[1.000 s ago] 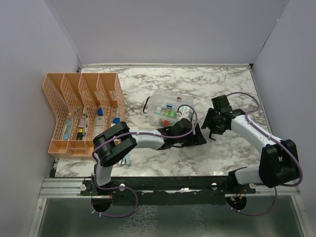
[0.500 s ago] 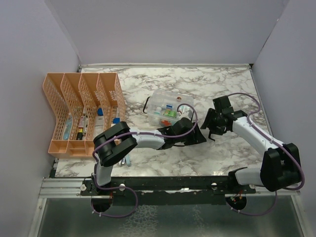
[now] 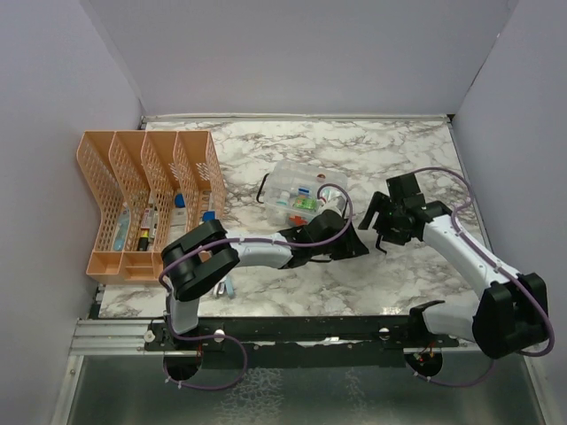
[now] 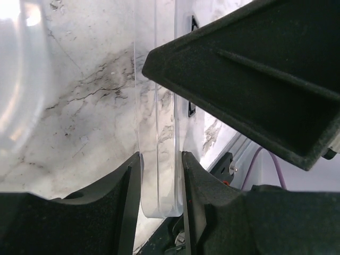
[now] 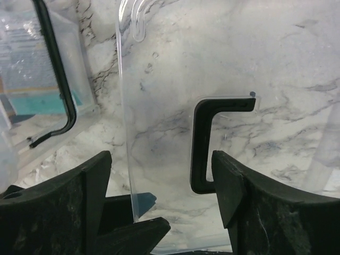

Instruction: Organize the medicine kit

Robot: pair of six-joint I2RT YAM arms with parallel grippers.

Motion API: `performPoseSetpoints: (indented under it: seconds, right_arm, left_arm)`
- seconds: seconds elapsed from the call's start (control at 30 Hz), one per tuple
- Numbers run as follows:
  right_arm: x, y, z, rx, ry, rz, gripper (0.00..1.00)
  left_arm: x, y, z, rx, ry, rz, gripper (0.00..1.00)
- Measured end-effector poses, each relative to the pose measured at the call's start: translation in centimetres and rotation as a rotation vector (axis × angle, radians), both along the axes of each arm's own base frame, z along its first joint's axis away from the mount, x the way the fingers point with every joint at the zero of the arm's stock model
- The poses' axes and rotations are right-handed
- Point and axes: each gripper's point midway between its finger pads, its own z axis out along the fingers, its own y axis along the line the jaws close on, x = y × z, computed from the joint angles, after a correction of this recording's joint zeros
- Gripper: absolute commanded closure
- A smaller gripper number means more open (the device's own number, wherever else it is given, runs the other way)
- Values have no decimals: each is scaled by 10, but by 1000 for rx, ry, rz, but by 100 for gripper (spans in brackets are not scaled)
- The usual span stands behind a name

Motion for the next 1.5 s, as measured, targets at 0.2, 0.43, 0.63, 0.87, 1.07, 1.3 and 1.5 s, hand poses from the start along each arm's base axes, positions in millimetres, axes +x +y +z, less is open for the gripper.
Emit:
performPoseSetpoints:
  seconds: [0.2,0.43,0.63,0.87,1.07,1.3,1.5]
  right_arm:
    - [-2,-4,40,6,-78,-12,22]
    - [13,-4,137,58,-321,-29,23]
    - [9,-4,209,118,-505,-19,24]
    - [-10,8,285,285,-737,20,25]
    - [-13,26,311,435,-836,58,20]
    - [3,56,330,619,-901,135,19]
    - [16,73,348,758,-933,159,19]
  left_arm:
    - [-2,5,31,-22,-84,-35,77]
    - [-2,11,69,-28,-170,-71,79]
    - [12,23,120,-96,-228,-57,79]
    - [70,65,191,-191,-286,102,79]
    - [117,107,261,-312,-340,273,79]
    - [131,127,325,-500,-345,376,79]
    - [133,130,344,-607,-296,417,79]
